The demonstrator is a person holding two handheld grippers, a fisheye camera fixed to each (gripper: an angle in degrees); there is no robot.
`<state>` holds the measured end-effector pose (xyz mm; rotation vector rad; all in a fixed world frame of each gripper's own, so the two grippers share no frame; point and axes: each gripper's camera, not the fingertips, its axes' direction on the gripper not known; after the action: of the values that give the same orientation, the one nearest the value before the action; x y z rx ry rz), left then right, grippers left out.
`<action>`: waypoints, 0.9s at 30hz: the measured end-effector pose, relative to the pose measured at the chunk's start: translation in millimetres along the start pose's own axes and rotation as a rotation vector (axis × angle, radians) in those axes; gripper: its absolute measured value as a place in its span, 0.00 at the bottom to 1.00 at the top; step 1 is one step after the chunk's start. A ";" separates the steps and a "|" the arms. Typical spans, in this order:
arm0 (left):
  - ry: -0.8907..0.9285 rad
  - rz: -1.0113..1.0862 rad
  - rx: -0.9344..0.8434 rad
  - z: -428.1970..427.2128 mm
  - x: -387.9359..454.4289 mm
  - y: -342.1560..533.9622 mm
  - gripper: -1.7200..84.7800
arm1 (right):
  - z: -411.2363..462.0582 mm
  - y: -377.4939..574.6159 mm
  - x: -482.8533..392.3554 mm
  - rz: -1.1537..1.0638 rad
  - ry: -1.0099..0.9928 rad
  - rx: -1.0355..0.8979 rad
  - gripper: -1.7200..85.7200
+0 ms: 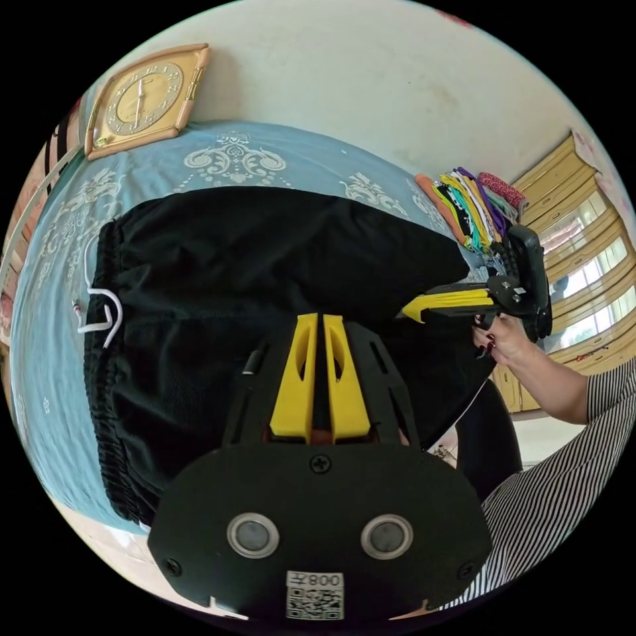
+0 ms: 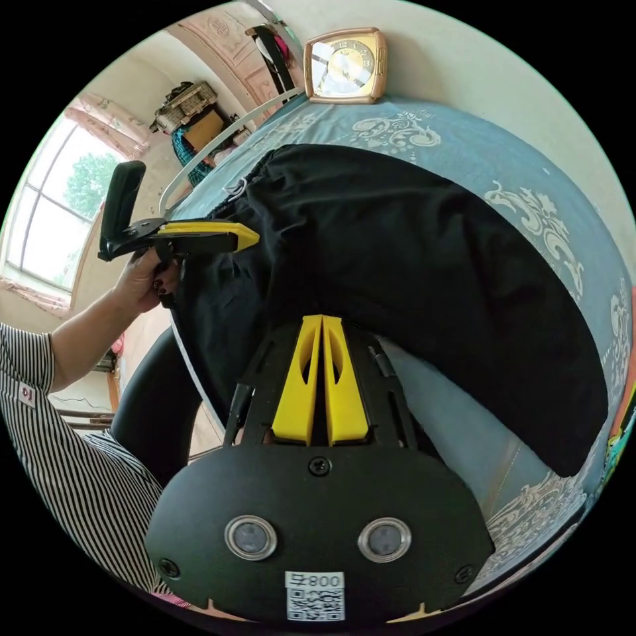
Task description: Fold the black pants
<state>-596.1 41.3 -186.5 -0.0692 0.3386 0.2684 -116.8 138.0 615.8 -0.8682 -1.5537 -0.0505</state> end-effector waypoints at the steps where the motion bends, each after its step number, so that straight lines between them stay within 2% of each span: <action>1: -0.014 0.001 0.001 -1.3 -2.6 -0.2 0.03 | 4.2 -10.2 3.2 0.010 0.023 -0.004 0.02; 3: -0.032 0.022 -0.046 2.6 -5.0 1.6 0.03 | 12.7 -21.9 5.3 0.018 0.037 -0.009 0.02; 4: -0.058 0.032 -0.136 10.5 -7.0 5.5 0.03 | 24.8 -27.4 5.6 0.013 0.030 -0.054 0.02; 6: -0.055 0.047 -0.096 -0.2 -8.3 17.8 0.03 | 46.3 -29.5 5.1 -0.005 0.062 -0.135 0.02; 10: -0.088 0.009 -0.074 -44.4 -19.2 52.7 0.04 | 53.5 -27.9 2.9 0.013 0.104 -0.081 0.02; 13: -0.150 -0.077 -0.001 -94.3 -37.3 89.4 0.05 | 58.1 -32.1 4.9 0.061 0.162 -0.070 0.02; 16: -0.229 -0.205 0.075 -142.2 -59.9 132.4 0.05 | 60.8 -35.4 4.5 0.103 0.117 -0.051 0.02; 19: -0.296 -0.337 0.059 -164.6 -82.4 171.6 0.04 | 60.2 -35.8 -12.0 0.084 0.150 -0.013 0.02; 21: -0.305 -0.365 -0.009 -161.4 -93.3 189.1 0.04 | 61.6 -36.1 -26.0 0.057 0.114 0.013 0.02; 22: -0.286 -0.367 0.034 -166.0 -94.8 199.1 0.04 | 64.5 -36.9 -37.4 0.033 0.101 0.019 0.02; 27: -0.330 -0.339 -0.006 -184.0 -88.8 212.3 0.05 | 89.6 -42.1 -91.1 -0.131 -0.036 -0.006 0.02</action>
<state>-793.0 202.9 -334.5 -0.0855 -0.0050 -0.0570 -221.8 109.2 536.7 -0.7753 -1.6433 -0.1350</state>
